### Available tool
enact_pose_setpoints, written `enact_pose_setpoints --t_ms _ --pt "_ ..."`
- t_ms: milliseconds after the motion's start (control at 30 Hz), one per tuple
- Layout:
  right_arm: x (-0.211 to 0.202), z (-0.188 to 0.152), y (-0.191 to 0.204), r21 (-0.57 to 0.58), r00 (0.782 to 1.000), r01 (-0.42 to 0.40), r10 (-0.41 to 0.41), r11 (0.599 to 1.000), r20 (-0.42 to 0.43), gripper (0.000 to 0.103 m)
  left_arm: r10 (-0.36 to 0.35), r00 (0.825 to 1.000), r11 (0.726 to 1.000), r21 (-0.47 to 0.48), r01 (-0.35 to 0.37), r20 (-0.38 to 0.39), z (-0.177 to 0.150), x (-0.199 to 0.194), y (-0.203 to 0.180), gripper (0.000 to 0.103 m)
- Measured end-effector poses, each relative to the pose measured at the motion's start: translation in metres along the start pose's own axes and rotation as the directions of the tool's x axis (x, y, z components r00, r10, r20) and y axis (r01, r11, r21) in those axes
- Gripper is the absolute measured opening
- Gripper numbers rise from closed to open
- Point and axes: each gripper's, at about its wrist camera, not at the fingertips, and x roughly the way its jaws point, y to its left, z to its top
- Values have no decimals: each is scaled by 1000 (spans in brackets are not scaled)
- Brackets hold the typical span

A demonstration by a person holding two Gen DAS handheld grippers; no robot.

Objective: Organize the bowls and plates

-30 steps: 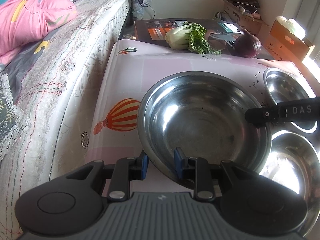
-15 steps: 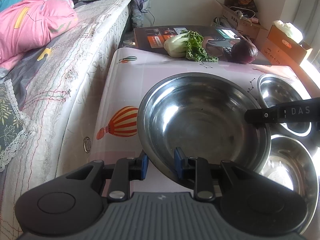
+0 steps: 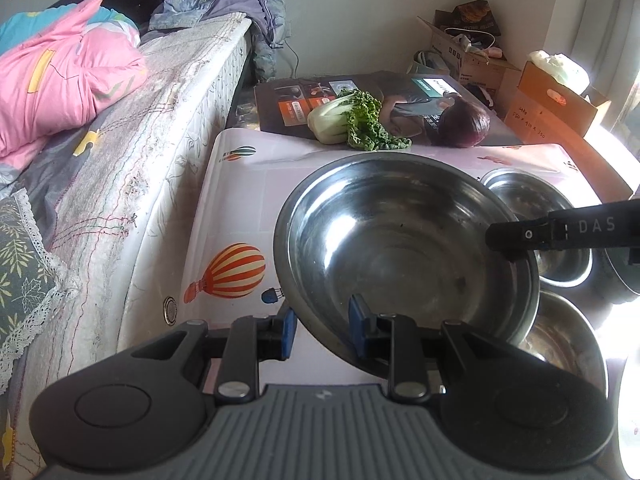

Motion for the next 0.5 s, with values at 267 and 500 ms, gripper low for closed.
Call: enact_pose_setpoints --t_ms 267,500 --pt "-34 6 -49 58 999 18 -21 998 50 11 -39 999 997 63 38 13 20 2 -52 30" --pt "-52 9 -118 142 992 77 -90 987 83 13 -113 994 989 97 111 9 40 29 -110 31"
